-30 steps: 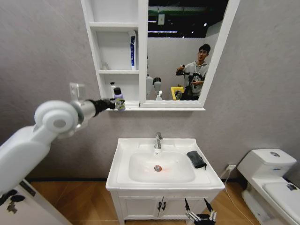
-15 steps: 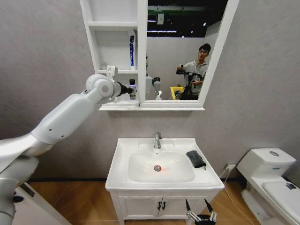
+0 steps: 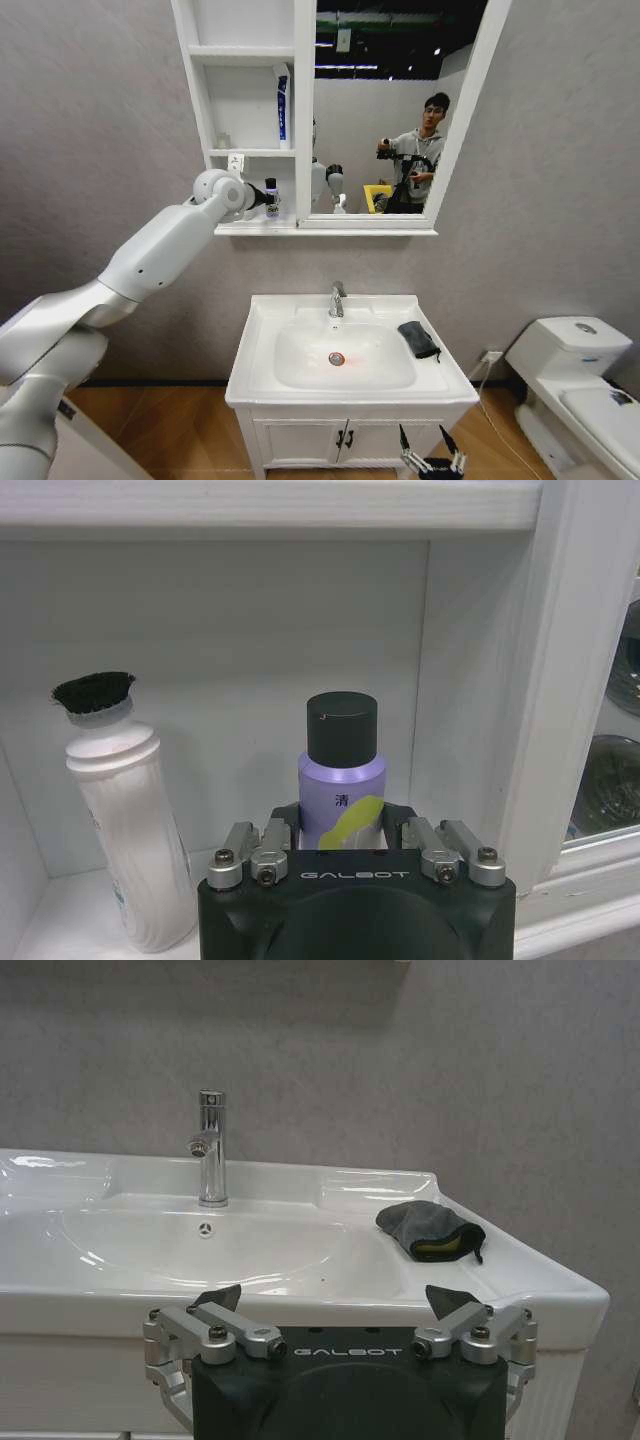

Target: Move facial cleanser and shampoo from washbasin to cabinet, then wipe washbasin with towel.

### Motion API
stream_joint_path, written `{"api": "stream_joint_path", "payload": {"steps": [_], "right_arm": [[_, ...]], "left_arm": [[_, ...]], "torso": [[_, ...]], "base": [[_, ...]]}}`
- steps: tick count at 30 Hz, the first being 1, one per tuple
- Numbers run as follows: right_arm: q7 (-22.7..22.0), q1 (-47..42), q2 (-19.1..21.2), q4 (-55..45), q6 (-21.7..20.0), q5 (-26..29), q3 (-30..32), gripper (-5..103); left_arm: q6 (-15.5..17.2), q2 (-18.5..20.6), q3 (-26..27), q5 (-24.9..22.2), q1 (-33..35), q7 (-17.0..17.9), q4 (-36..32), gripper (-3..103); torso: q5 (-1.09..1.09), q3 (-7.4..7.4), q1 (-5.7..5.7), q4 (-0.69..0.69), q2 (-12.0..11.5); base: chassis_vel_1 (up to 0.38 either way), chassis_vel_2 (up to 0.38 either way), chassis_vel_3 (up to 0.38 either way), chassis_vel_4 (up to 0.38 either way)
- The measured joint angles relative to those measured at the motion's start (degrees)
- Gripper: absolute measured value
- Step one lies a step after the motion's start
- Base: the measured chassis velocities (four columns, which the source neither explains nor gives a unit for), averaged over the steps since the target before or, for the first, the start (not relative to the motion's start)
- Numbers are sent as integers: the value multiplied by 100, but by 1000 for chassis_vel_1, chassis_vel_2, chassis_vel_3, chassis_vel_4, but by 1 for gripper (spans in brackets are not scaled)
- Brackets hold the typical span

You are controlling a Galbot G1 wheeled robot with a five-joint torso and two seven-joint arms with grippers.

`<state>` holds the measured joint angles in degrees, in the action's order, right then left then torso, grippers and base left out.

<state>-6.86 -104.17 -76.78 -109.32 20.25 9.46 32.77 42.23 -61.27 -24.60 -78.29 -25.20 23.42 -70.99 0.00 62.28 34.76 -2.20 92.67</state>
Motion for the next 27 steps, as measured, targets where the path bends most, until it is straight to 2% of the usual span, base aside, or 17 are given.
{"api": "stream_joint_path", "payload": {"steps": [6,15,17,20,21,22,24,25,27], "right_arm": [[-2,-22,-44,57,14,-36,-57,100],[-6,-70,-19,63,38,-45,-15,100],[-7,-66,-18,68,38,-45,-10,100],[-9,-51,-30,88,38,-48,-29,100],[-9,-51,-30,88,38,-48,-29,100],[-9,-47,-37,100,38,-57,-47,100],[-9,-41,-49,117,38,-83,-80,100],[-9,-41,-49,117,38,-83,-80,100],[-9,-35,-61,127,38,-108,-113,100]], "left_arm": [[-55,-182,102,179,9,-77,427,42],[-115,-223,218,193,148,-113,443,41],[-115,-196,224,175,183,-140,378,45],[-120,-73,220,203,263,-195,142,60],[-120,-73,220,203,263,-195,142,60],[-120,13,219,226,293,-202,-26,60],[-115,193,208,231,362,-208,-421,71],[-115,193,208,231,362,-208,-421,71],[-116,454,233,212,513,-197,-980,82]], "torso": [[0,0,0,0,0],[0,-1,0,0,2],[1,-1,0,-1,2],[1,0,1,-1,1],[1,0,1,-1,1],[1,0,0,0,1],[0,0,0,-1,1],[0,0,0,-1,1],[1,-1,0,-2,2]], "base": [[0,0,0,0],[0,0,0,0],[0,0,0,0],[0,0,0,0],[0,0,0,0],[0,0,0,0],[0,0,0,0],[0,0,0,0],[0,0,0,0]]}}
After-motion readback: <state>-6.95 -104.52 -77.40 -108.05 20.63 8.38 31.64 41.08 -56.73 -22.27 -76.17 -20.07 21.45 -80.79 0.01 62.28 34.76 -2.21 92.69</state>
